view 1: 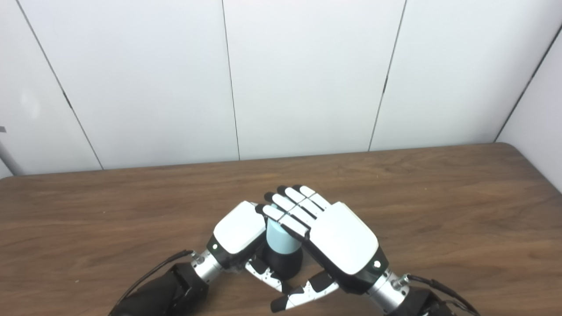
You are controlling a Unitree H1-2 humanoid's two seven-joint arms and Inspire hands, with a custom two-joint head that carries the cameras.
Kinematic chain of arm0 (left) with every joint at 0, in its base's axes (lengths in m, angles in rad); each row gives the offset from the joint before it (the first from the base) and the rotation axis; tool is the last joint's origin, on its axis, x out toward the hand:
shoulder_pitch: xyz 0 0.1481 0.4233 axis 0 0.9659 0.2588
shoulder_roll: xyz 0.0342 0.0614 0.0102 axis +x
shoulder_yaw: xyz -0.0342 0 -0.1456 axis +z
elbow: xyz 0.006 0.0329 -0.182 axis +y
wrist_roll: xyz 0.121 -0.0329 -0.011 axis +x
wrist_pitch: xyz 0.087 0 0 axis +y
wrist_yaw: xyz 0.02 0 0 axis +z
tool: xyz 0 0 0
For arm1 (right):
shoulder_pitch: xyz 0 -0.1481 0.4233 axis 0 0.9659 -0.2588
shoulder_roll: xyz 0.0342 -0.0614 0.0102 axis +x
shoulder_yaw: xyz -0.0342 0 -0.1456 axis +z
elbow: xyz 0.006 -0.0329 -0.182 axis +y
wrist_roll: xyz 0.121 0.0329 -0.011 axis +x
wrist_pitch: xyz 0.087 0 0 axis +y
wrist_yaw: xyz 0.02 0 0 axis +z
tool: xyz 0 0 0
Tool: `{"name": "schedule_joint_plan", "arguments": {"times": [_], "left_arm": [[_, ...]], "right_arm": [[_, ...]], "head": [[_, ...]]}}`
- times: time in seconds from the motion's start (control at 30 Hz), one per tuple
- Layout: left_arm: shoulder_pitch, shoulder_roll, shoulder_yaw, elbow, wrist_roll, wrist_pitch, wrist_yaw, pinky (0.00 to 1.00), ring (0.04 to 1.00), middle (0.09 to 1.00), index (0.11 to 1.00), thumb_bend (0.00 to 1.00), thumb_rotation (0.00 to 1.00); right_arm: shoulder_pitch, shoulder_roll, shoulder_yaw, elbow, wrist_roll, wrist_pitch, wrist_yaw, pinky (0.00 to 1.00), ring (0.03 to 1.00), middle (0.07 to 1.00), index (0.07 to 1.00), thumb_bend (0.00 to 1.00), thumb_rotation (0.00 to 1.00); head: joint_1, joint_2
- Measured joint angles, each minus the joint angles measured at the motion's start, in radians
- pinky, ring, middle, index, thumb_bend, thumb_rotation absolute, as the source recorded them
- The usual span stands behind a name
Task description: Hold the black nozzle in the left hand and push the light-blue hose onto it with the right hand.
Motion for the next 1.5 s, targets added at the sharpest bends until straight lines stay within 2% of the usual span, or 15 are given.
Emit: {"name": "schedule_joint_plan", "arguments": {"times": [0.33,0.67,1.07,1.5], "left_arm": [[0.002,0.0,0.005,-0.002,0.003,0.0,-0.003,0.3,0.376,0.46,0.53,0.51,0.0],[0.003,0.0,0.006,-0.002,0.005,0.0,-0.001,0.34,0.411,0.468,0.521,0.51,0.0],[0.003,0.0,0.005,-0.002,0.012,0.0,0.002,0.32,0.397,0.463,0.528,0.51,0.0],[0.003,-0.001,0.005,-0.002,0.016,0.0,0.003,0.32,0.4,0.463,0.527,0.51,0.0]], "right_arm": [[-0.001,-0.001,0.003,0.0,0.003,0.003,-0.001,0.9,0.913,0.903,0.86,0.75,0.82],[-0.001,-0.006,0.008,0.0,-0.004,0.003,-0.002,0.92,0.928,0.919,0.866,0.74,0.83],[-0.007,-0.014,0.024,0.0,-0.042,0.002,-0.022,0.88,0.899,0.893,0.833,0.74,0.79],[-0.024,-0.038,0.043,-0.003,-0.065,0.003,-0.025,0.85,0.889,0.882,0.824,0.73,0.78]], "head": [[0.002,0.0],[0.0,0.002],[0.0,0.0],[-0.002,0.0]]}}
